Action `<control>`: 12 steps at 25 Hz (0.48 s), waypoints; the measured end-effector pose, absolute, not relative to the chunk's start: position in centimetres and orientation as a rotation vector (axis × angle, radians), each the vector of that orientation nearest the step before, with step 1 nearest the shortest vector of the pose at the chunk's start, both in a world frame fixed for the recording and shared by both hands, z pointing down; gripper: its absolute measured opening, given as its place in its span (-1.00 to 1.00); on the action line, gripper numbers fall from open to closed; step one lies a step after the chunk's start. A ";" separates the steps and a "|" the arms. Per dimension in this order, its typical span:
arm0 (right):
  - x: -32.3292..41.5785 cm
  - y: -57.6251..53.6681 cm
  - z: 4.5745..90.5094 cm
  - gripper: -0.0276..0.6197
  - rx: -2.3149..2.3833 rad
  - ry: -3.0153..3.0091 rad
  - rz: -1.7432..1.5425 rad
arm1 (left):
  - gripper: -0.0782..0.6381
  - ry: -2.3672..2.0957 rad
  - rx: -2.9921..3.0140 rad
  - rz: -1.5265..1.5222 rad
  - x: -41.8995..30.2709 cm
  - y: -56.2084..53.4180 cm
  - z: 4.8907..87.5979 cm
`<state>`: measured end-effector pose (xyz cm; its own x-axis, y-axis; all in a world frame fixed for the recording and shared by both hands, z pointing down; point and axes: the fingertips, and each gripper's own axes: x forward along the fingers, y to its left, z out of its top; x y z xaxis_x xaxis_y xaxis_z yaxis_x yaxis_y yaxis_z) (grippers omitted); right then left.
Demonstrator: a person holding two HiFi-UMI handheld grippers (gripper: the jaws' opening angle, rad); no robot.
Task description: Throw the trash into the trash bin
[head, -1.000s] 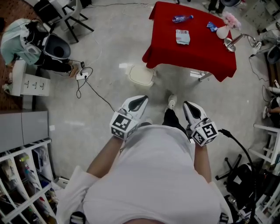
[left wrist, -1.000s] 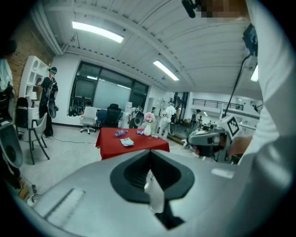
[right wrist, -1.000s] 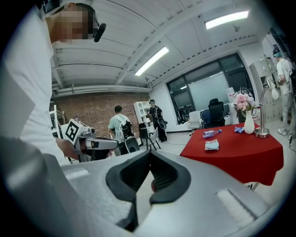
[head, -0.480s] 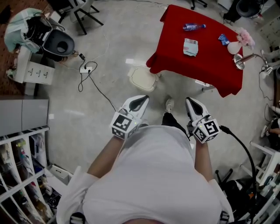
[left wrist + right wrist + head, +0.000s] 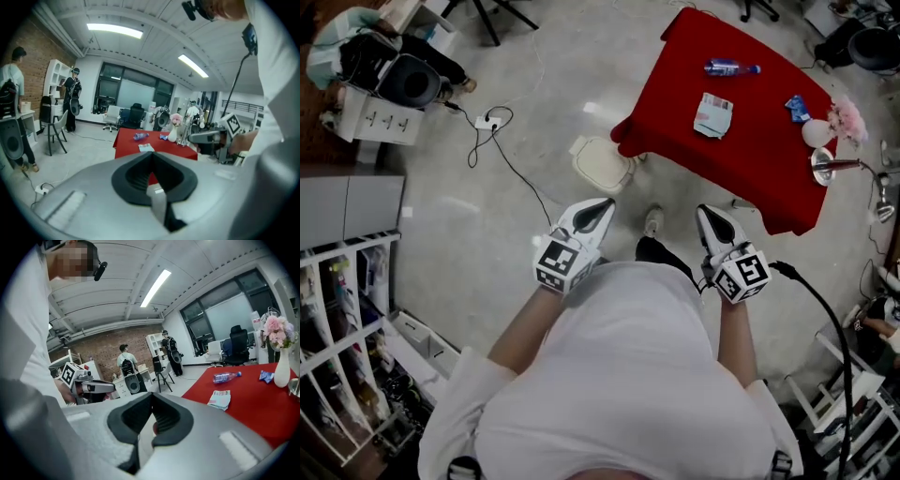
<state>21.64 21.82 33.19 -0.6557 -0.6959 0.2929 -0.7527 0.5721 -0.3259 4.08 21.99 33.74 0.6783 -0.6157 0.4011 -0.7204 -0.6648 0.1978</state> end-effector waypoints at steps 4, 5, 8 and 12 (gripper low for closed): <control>23.7 18.9 35.1 -0.92 1.124 -2.654 0.593 | -0.77 -1.132 2.486 0.464 5.8 20.1 35.6; 24.1 18.4 35.6 -0.92 1.101 -2.651 0.581 | -0.77 -1.154 2.467 0.477 6.1 19.7 36.1; 24.9 16.9 36.8 -0.92 1.042 -2.648 0.572 | -0.77 -1.212 2.409 0.520 6.7 18.6 37.7; 24.9 15.8 38.0 -0.92 0.992 -2.650 0.597 | -0.77 -1.254 2.345 0.564 7.0 17.4 40.1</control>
<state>24.93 15.81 37.95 -0.7374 -0.5679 0.3657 -0.6699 0.6845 -0.2876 7.00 17.44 40.06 0.5110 -0.6753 0.5319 -0.8459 -0.5050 0.1715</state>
